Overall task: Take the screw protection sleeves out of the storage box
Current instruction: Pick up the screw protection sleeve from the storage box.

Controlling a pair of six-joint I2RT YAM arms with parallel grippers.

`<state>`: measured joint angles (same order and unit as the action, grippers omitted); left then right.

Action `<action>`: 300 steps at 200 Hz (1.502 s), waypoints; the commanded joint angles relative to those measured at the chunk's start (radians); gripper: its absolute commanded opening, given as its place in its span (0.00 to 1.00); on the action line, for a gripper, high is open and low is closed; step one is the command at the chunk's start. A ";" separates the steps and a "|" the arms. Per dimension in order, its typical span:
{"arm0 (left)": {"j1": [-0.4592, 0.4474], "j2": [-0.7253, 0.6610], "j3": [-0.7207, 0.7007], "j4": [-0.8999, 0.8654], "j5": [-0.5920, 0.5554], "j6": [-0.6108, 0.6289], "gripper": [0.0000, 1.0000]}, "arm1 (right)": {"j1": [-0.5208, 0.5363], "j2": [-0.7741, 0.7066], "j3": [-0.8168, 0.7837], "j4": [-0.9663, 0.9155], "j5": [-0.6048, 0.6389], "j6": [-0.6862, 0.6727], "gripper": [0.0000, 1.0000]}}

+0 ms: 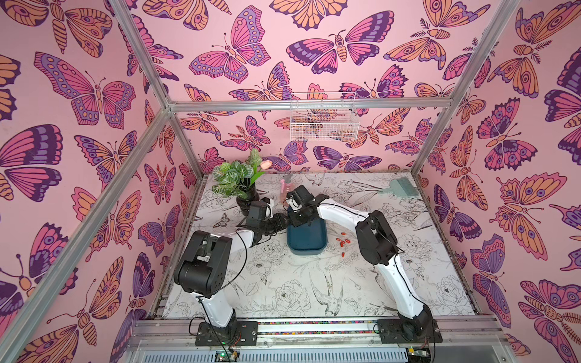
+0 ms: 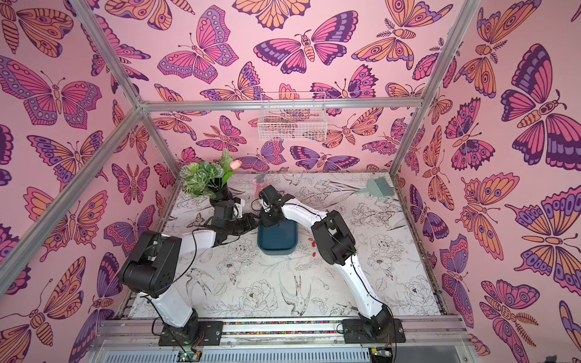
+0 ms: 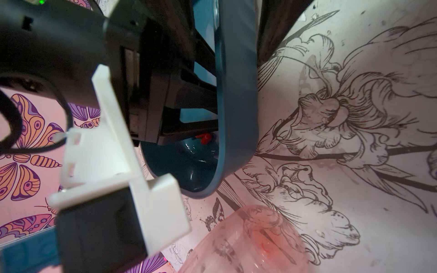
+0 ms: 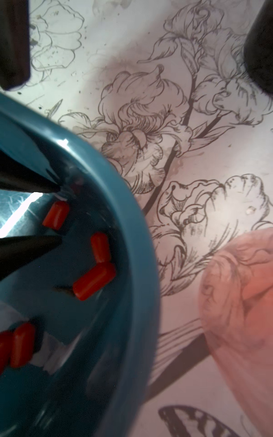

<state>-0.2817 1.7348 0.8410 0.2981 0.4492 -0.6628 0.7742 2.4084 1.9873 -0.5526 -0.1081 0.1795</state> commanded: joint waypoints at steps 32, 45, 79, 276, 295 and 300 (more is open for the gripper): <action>0.007 0.016 0.016 0.001 0.017 -0.002 0.47 | 0.006 0.041 0.024 -0.025 0.032 -0.017 0.33; 0.007 0.017 0.017 0.000 0.018 -0.002 0.47 | 0.005 0.045 0.025 -0.018 0.032 -0.016 0.31; 0.007 0.017 0.016 0.001 0.017 -0.001 0.47 | 0.005 0.062 0.038 -0.013 0.027 -0.012 0.22; 0.006 0.015 0.015 0.001 0.017 -0.001 0.47 | -0.001 -0.264 -0.257 0.036 0.037 0.048 0.01; 0.007 0.011 0.014 0.001 0.015 -0.001 0.47 | -0.007 -0.324 -0.310 0.039 0.039 0.053 0.01; 0.007 0.011 0.013 0.001 0.014 -0.001 0.47 | -0.008 -0.339 -0.323 0.039 0.039 0.054 0.01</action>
<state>-0.2806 1.7363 0.8410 0.2981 0.4492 -0.6632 0.7738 2.1590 1.7107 -0.5270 -0.0826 0.2127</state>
